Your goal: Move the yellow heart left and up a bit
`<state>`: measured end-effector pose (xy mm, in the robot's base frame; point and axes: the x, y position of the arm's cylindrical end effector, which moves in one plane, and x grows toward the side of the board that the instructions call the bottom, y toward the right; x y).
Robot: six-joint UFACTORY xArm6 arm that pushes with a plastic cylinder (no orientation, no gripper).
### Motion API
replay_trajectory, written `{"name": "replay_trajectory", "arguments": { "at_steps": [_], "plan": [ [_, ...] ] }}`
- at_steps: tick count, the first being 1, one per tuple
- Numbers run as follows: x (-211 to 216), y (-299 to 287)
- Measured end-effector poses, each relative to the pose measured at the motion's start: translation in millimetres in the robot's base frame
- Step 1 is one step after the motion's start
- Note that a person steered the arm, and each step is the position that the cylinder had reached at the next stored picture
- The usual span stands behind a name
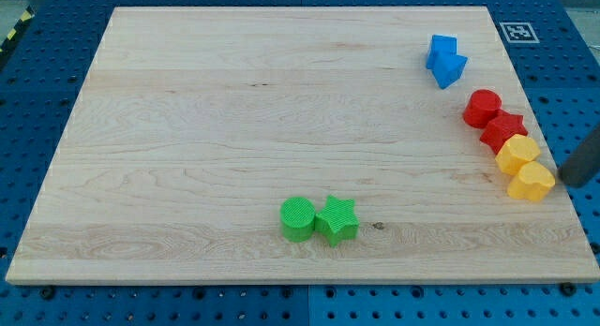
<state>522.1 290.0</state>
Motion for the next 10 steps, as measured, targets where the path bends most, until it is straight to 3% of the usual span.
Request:
{"name": "replay_trajectory", "arguments": {
  "at_steps": [2,4,6,9,10],
  "plan": [
    [9.7,-62.7],
    [47.9,-77.9],
    [6.2,-114.7],
    [-1.6,-151.1],
    [-2.4,-132.8]
  ]
}}
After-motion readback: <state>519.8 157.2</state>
